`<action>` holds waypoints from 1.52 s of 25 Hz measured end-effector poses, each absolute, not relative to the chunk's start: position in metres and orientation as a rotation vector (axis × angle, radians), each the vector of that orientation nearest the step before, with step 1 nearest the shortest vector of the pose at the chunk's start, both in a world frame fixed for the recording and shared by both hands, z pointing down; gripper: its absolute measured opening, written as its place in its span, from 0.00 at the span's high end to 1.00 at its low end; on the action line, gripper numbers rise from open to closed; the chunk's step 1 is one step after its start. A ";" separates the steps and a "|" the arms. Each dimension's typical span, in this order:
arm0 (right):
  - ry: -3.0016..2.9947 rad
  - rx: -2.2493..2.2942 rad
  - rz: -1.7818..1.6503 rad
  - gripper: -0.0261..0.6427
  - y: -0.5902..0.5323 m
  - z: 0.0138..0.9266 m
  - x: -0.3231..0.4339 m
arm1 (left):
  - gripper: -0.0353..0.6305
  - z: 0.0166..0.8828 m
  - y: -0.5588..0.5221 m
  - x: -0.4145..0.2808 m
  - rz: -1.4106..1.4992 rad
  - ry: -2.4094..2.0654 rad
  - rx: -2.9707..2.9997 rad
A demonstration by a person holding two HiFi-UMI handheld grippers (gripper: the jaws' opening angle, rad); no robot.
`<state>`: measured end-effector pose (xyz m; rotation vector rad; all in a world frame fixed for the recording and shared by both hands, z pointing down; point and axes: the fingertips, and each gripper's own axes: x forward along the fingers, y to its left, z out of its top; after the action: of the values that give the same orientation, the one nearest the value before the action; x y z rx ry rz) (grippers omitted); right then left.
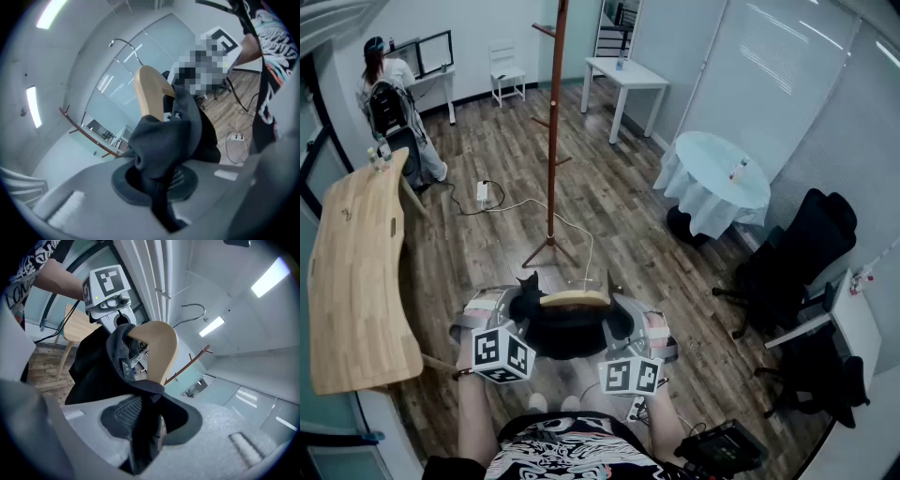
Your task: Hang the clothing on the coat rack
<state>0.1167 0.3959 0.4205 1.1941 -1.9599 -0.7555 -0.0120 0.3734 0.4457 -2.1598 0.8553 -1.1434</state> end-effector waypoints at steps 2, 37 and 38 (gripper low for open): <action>-1.957 1.194 -0.754 0.80 0.396 0.421 0.119 | 0.95 0.444 0.374 -0.009 -1.143 0.862 -2.159; -1.934 1.191 -0.792 0.79 0.329 0.420 0.137 | 0.95 0.442 0.309 0.012 -1.111 0.902 -2.201; -1.935 1.189 -0.789 0.79 0.321 0.423 0.135 | 0.95 0.445 0.302 0.010 -1.109 0.903 -2.207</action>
<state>0.1349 0.3208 0.4225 1.1885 -1.9349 -0.7887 0.0096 0.3016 0.4446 -2.2074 0.9027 -1.1090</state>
